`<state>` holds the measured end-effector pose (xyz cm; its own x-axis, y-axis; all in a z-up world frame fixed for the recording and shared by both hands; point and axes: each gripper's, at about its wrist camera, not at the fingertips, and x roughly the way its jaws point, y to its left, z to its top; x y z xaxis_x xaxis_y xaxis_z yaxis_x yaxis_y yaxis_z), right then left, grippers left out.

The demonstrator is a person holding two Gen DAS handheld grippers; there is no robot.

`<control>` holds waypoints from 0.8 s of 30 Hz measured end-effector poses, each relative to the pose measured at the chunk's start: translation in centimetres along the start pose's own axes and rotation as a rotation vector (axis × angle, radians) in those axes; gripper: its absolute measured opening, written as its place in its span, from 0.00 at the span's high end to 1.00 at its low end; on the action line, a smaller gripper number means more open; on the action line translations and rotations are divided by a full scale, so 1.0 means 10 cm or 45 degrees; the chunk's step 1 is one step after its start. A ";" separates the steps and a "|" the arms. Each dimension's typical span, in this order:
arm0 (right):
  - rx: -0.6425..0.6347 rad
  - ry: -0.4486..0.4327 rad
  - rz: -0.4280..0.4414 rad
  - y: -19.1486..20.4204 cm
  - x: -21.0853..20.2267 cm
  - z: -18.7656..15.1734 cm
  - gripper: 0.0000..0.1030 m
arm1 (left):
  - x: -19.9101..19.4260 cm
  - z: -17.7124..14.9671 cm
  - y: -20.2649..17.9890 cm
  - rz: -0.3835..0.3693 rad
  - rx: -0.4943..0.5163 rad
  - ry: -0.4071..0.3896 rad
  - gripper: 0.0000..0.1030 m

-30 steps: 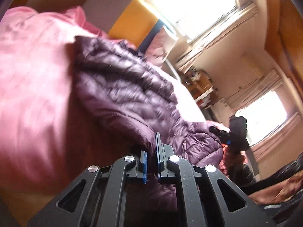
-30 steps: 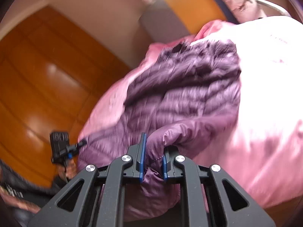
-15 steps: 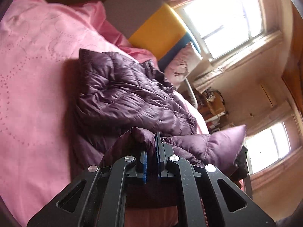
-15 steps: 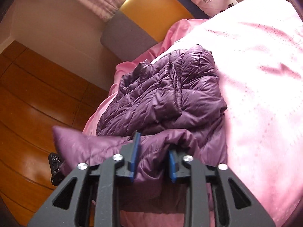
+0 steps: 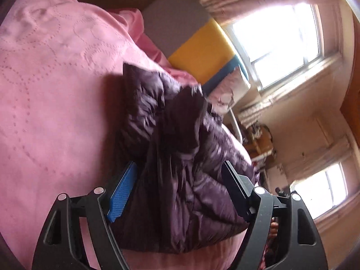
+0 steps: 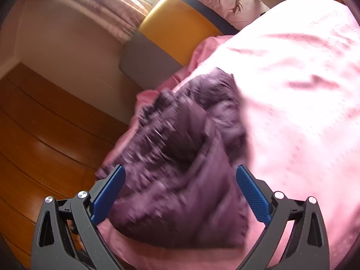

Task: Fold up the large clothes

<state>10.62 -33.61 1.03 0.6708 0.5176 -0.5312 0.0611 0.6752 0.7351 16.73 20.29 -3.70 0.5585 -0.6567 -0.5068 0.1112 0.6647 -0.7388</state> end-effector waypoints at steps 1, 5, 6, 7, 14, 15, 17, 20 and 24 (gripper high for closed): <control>-0.023 0.023 -0.040 -0.02 0.03 -0.07 0.06 | 0.07 -0.07 0.00 0.006 0.018 0.029 0.27; -0.108 0.140 -0.169 -0.05 0.24 -0.35 0.45 | 0.34 -0.25 -0.07 0.058 0.098 0.136 0.65; -0.125 0.139 -0.180 -0.04 0.25 -0.39 0.54 | 0.36 -0.27 -0.08 0.070 0.114 0.143 0.74; -0.133 0.139 -0.177 -0.03 0.24 -0.41 0.62 | 0.36 -0.30 -0.11 0.075 0.130 0.145 0.82; -0.216 0.195 -0.146 0.13 -0.02 -0.55 0.80 | 0.10 -0.44 -0.19 0.055 0.172 0.161 0.90; -0.229 0.215 -0.147 0.13 -0.09 -0.61 0.80 | 0.04 -0.49 -0.19 0.049 0.170 0.167 0.90; -0.255 0.257 -0.157 0.18 -0.18 -0.74 0.81 | -0.09 -0.60 -0.20 0.043 0.168 0.186 0.90; -0.300 0.323 -0.181 0.22 -0.36 -0.93 0.82 | -0.31 -0.81 -0.23 0.041 0.173 0.220 0.90; -0.388 0.357 -0.277 0.31 -0.53 -1.08 0.70 | -0.54 -1.08 -0.26 0.093 0.191 0.243 0.88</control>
<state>-0.71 -28.63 1.58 0.4382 0.4403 -0.7836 -0.0696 0.8858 0.4588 4.59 18.28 -3.86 0.4055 -0.6509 -0.6418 0.2048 0.7490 -0.6302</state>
